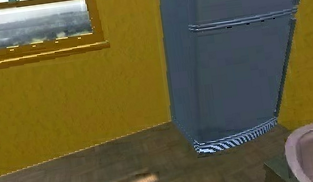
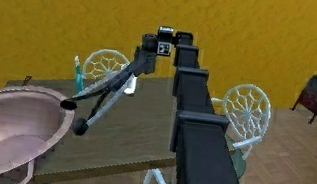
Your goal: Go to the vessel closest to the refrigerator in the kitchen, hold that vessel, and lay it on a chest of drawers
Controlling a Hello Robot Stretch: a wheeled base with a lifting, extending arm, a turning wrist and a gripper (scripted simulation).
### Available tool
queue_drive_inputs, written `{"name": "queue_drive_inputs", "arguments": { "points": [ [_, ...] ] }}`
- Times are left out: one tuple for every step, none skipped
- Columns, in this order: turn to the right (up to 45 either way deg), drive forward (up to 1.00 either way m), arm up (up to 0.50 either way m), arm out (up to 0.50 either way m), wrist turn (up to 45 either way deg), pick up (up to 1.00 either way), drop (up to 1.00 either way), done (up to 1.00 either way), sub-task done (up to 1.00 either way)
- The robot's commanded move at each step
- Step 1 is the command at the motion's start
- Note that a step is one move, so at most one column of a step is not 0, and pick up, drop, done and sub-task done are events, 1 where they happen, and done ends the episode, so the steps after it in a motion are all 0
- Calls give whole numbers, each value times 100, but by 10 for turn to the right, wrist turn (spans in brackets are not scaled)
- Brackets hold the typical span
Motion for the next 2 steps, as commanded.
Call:
{"name": "queue_drive_inputs", "arguments": {
  "points": [
    [0, 0, 0, -40, 0, 0, 0, 0, 0],
    [-450, 0, 0, 0, 0, 0, 0, 0, 0]
  ]
}}
